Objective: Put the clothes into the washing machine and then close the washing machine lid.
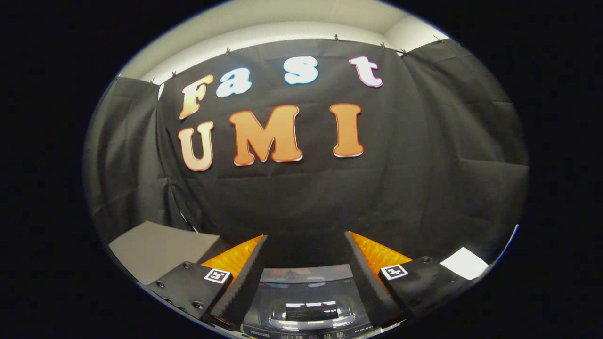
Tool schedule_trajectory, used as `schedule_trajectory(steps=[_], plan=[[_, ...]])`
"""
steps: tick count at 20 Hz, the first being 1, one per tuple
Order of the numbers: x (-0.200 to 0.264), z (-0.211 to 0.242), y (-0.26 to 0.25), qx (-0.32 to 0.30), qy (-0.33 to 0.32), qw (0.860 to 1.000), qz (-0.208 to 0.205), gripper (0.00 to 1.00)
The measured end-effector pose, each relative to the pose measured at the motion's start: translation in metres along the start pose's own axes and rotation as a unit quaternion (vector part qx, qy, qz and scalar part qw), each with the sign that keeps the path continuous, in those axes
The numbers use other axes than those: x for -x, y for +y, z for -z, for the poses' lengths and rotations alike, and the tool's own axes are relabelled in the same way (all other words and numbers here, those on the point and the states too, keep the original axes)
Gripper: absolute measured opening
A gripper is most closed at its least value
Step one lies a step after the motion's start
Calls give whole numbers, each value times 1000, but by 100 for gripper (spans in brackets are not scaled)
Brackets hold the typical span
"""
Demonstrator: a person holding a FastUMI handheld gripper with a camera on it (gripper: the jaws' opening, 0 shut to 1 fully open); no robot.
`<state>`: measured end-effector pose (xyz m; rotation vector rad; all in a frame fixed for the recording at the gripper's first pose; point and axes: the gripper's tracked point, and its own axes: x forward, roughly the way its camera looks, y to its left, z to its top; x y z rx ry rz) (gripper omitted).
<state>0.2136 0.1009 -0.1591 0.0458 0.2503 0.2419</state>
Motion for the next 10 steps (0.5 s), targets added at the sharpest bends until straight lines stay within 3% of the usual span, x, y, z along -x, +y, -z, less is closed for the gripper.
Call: schedule_trajectory(steps=[10], plan=[[45, -87, -11, 9, -69, 998, -10, 100]])
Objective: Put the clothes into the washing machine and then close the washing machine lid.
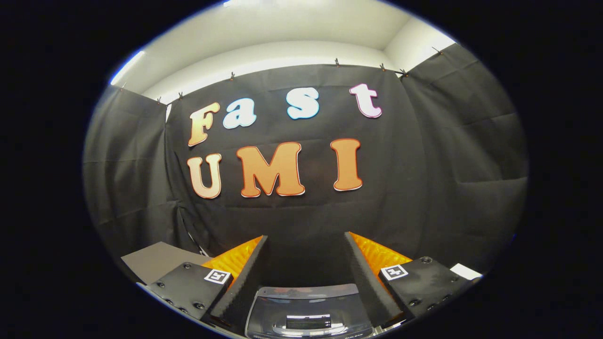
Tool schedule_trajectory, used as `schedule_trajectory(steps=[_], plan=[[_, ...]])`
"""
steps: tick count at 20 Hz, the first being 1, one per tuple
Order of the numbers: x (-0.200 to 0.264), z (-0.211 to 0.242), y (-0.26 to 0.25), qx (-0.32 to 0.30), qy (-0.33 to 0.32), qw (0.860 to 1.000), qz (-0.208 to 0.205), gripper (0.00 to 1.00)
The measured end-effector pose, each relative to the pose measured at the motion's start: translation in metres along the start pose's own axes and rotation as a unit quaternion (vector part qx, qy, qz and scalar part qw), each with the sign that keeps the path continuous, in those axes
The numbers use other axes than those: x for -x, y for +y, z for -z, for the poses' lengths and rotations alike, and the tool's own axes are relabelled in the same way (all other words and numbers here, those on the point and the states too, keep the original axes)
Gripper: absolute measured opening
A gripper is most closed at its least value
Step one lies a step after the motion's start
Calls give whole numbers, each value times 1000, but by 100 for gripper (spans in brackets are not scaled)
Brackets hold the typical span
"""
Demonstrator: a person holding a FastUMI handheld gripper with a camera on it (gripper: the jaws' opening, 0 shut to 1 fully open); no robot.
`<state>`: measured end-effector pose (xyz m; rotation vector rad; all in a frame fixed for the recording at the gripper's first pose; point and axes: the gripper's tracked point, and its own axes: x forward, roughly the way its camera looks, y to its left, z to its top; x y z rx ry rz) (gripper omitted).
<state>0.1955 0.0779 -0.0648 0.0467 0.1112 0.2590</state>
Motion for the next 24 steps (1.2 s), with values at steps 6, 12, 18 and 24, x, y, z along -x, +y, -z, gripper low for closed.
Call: schedule_trajectory(steps=[6, 12, 18, 24], plan=[[14, -26, -9, -16, -36, 999, 10, 100], [23, -28, -34, -9, -42, 999, 26, 100], [36, -19, -47, -13, -46, 998, 31, 100], [41, -23, -47, -4, -53, 998, 29, 100]])
